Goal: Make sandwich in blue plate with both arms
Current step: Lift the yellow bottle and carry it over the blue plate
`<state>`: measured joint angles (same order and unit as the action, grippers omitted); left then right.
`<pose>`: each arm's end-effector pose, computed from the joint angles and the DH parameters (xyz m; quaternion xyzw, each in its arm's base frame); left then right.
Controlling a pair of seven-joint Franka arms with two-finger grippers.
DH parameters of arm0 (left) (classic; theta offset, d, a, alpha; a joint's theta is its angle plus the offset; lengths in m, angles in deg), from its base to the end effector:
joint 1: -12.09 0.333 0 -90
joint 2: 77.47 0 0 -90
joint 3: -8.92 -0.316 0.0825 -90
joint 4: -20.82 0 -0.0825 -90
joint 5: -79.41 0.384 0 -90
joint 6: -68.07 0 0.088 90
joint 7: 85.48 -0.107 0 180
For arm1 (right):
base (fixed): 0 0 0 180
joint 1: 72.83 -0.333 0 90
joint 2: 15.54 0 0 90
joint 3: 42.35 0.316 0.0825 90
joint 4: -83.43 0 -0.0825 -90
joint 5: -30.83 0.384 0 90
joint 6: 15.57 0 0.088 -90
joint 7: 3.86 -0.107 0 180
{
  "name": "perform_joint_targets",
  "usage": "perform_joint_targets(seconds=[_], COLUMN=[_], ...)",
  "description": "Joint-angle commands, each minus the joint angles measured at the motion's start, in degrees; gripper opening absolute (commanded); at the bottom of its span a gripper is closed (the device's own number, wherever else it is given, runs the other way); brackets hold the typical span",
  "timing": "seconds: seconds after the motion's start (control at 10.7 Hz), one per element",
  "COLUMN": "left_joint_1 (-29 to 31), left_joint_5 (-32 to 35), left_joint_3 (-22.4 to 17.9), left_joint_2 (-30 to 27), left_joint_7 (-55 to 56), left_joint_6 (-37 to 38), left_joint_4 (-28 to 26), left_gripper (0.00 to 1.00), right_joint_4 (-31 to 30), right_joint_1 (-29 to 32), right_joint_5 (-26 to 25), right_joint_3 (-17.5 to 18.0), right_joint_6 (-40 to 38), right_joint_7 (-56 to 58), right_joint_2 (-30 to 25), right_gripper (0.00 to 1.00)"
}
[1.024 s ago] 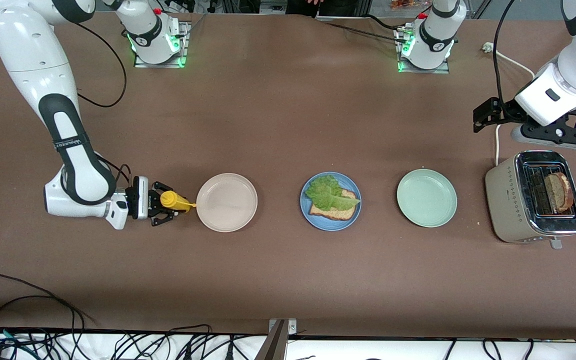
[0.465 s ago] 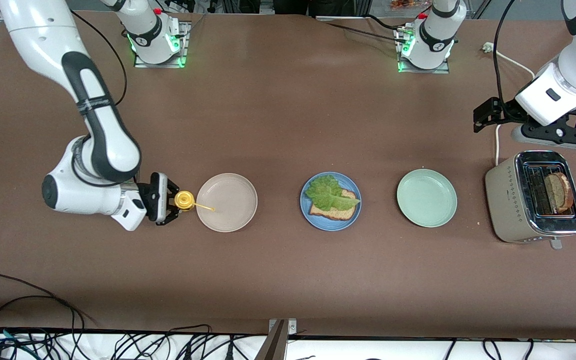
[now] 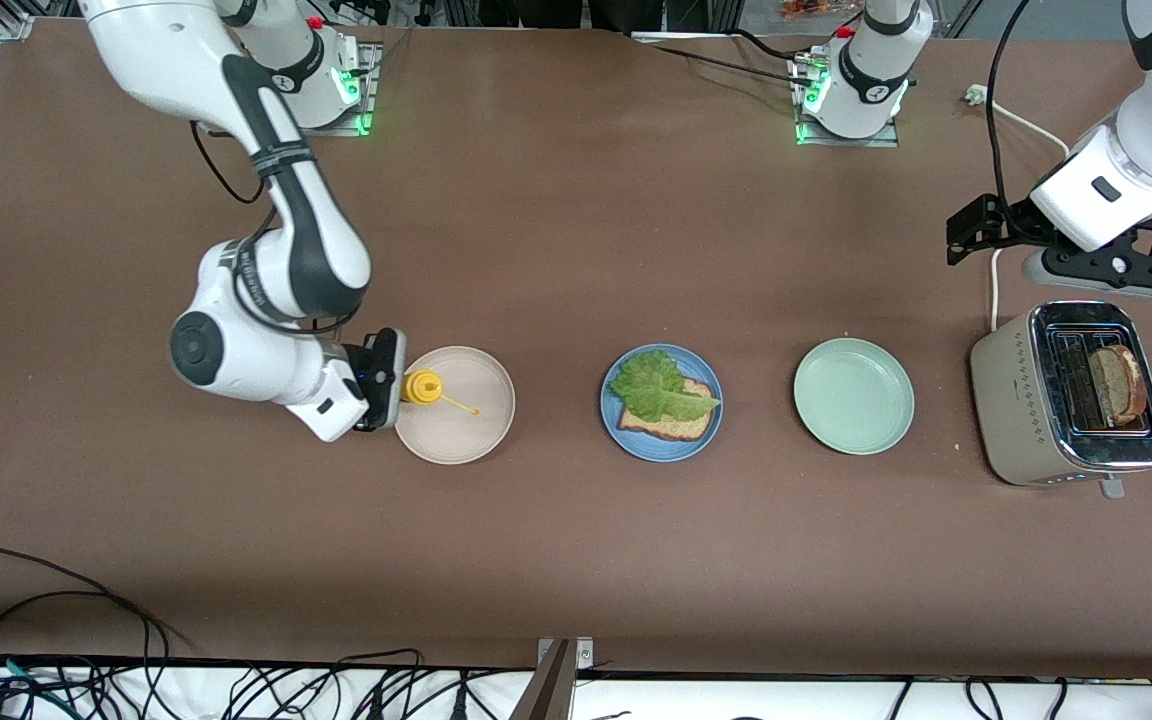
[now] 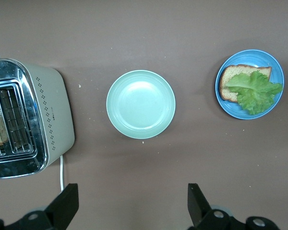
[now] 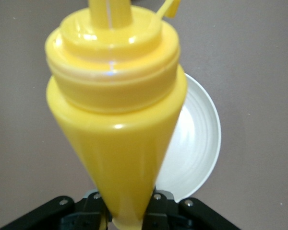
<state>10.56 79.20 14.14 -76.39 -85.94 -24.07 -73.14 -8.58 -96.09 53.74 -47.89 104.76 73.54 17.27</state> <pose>0.5568 -0.0658 0.5846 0.9977 -0.0628 -0.0254 0.0013 0.6435 0.2340 0.2924 -0.7381 -0.6588 -0.0395 0.1405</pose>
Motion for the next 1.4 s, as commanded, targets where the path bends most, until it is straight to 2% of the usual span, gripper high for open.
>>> perform_joint_targets(seconds=[0.0,0.28,0.56,0.74,0.93,1.21,1.3], left_joint_1=[0.1,0.1,0.1,0.1,0.1,0.1,0.1], left_joint_5=[0.7,0.7,0.7,0.7,0.7,0.7,0.7], left_joint_3=[0.1,0.1,0.1,0.1,0.1,0.1,0.1], left_joint_2=[0.4,0.4,0.4,0.4,0.4,0.4,0.4], left_joint_7=[0.2,0.2,0.2,0.2,0.2,0.2,0.2], left_joint_6=[1.2,1.2,1.2,1.2,1.2,1.2,1.2], left_joint_4=[1.5,1.5,1.5,1.5,1.5,1.5,1.5], left_gripper=[1.00,1.00,1.00,1.00,1.00,1.00,1.00], right_joint_4=[0.8,2.7,12.1,18.8,24.1,28.4,30.1], right_joint_1=[-11.8,-22.7,-30.9,-34.7,-36.9,-40.1,-41.9], right_joint_5=[-5.8,-11.5,-16.6,-21.1,-25.8,-31.9,-33.5], right_joint_3=[-6.8,-12.7,-18.1,-19.9,-20.0,-20.7,-22.3], right_joint_6=[-0.7,-1.6,-10.5,-17.1,-21.6,-25.8,-26.0], right_joint_7=[-12.8,-24.8,-31.8,-36.7,-40.1,-43.5,-44.0], right_joint_2=[-1.6,-0.7,4.4,8.7,12.9,18.4,21.2], right_gripper=[0.00,0.00,0.00,0.00,0.00,0.00,0.00])
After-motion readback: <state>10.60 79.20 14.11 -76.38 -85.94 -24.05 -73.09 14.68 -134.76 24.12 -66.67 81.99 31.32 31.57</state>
